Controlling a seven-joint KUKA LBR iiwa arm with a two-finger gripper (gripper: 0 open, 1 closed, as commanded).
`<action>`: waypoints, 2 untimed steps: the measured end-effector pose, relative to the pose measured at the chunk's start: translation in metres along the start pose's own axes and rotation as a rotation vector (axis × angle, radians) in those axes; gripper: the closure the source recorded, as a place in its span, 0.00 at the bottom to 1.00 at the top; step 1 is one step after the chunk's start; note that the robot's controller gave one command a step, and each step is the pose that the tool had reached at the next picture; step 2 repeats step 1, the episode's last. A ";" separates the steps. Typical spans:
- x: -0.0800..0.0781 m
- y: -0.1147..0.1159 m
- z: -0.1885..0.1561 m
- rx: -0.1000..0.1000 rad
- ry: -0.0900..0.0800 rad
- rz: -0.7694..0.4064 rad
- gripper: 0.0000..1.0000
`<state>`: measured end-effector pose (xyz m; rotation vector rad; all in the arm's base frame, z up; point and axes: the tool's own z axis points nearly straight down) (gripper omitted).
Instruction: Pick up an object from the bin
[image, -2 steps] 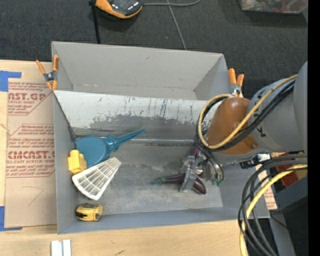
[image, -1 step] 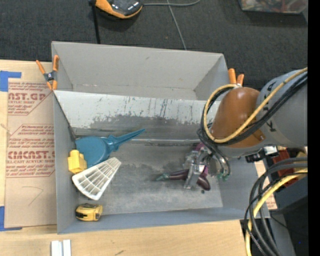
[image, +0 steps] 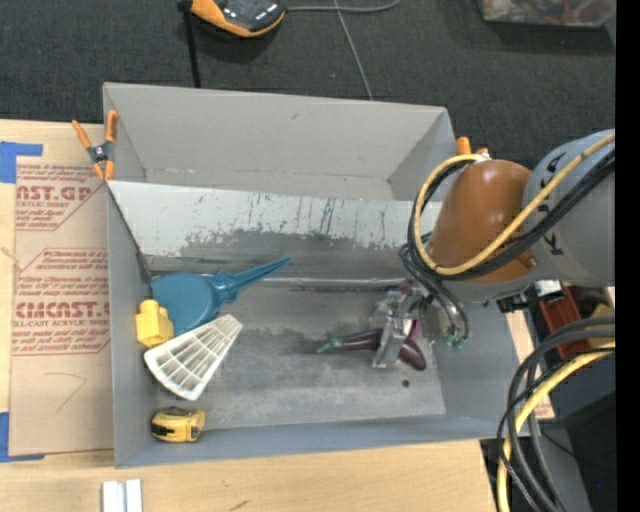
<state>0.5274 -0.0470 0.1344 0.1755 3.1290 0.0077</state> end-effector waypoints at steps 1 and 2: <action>0.003 -0.017 -0.005 0.001 -0.001 -0.266 1.00; 0.003 -0.017 -0.005 0.001 -0.001 -0.266 1.00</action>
Offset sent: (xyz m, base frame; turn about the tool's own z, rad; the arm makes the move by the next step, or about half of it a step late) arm -0.0219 -0.0088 0.0071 -0.0174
